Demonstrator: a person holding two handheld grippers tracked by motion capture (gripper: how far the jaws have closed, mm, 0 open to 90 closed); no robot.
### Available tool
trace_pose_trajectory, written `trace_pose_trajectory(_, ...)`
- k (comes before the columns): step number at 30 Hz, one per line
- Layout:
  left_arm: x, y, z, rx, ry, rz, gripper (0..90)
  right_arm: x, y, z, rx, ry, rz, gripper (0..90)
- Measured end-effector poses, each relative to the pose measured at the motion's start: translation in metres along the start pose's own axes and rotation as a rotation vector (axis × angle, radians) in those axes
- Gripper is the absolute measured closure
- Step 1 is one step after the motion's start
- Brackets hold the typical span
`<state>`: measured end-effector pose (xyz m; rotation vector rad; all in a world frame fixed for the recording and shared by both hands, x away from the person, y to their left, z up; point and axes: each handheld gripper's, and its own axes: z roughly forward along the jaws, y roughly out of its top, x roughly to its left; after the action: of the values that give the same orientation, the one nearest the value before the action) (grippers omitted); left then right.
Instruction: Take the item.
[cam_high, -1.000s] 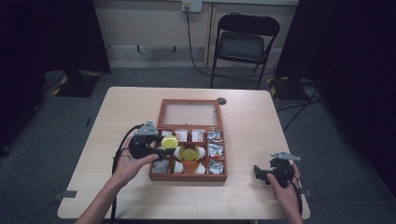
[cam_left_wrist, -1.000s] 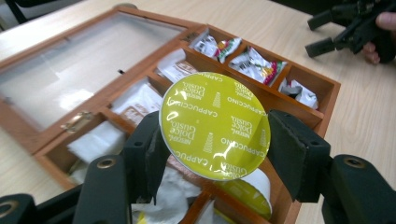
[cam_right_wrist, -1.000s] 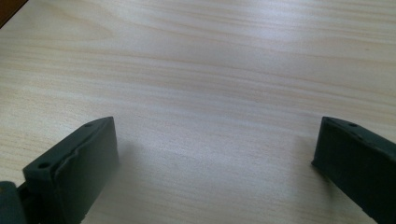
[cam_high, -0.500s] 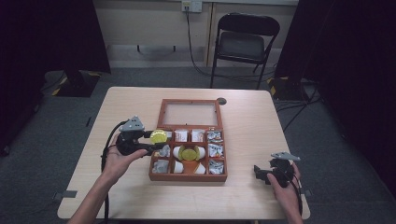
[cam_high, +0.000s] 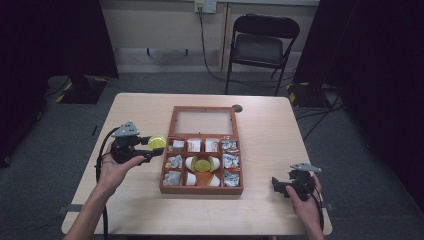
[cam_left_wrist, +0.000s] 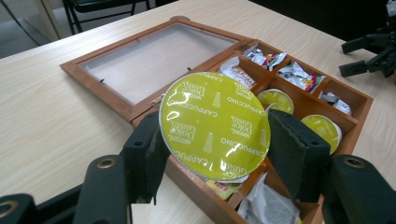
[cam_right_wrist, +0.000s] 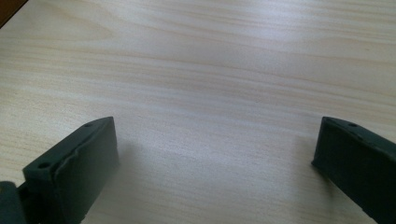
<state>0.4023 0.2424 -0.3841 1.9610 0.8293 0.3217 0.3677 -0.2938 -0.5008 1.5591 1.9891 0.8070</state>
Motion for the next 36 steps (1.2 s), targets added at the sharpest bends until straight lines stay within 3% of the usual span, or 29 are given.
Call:
trace_pose_trajectory(11,0.019,-0.007,-0.012,-0.009,0.048,-0.045,40.2,0.000,0.000,0.000,0.000,0.001,0.001,0.0)
trace_pose_trajectory(21,0.028,-0.009,-0.021,-0.018,0.082,-0.068,40.2,0.000,0.000,0.000,0.000,0.001,0.001,0.0)
trace_pose_trajectory(25,0.034,-0.014,-0.023,0.000,0.121,-0.085,40.2,0.000,0.000,0.000,0.000,0.001,0.001,0.0)
trace_pose_trajectory(30,0.039,-0.016,-0.026,0.021,0.162,-0.070,40.2,0.000,0.000,0.000,0.000,0.001,0.001,0.0)
trace_pose_trajectory(36,0.053,-0.030,-0.027,0.032,0.195,-0.111,40.2,0.000,0.000,0.000,0.000,0.002,0.001,0.0)
